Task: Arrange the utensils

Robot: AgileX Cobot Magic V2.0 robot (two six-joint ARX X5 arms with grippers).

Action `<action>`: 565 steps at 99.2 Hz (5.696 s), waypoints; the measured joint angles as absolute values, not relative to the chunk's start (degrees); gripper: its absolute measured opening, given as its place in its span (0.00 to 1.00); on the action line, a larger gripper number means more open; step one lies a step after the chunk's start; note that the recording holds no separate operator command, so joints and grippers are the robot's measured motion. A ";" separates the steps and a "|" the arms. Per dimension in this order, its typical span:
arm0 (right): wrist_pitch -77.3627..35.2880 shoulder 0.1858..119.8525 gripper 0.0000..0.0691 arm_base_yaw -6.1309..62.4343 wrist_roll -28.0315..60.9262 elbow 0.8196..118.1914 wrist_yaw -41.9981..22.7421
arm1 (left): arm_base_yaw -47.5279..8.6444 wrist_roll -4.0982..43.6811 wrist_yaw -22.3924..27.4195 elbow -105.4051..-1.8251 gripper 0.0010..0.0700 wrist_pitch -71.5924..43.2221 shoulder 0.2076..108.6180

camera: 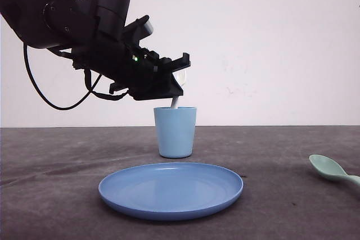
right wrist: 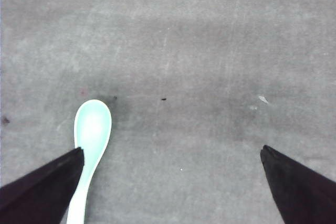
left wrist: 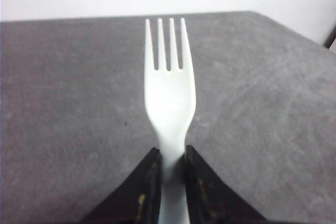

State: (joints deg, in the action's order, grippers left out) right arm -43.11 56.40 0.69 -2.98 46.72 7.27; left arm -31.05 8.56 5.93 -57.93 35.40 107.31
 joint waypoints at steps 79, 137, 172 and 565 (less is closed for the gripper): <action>-43.11 58.02 0.98 0.71 -2.96 46.72 15.29 | -31.35 8.58 5.93 -57.93 0.32 24.10 101.69; -39.16 75.18 0.98 6.61 -3.01 46.70 22.83 | -22.44 8.58 4.51 -57.93 0.32 -13.98 69.69; -31.05 82.17 0.98 10.85 -3.68 46.70 22.94 | -13.65 8.54 -2.68 -57.93 0.32 -27.51 58.26; 11.20 86.94 0.71 32.36 2.70 61.36 10.63 | -11.14 7.03 -2.68 -57.93 0.32 -35.57 49.84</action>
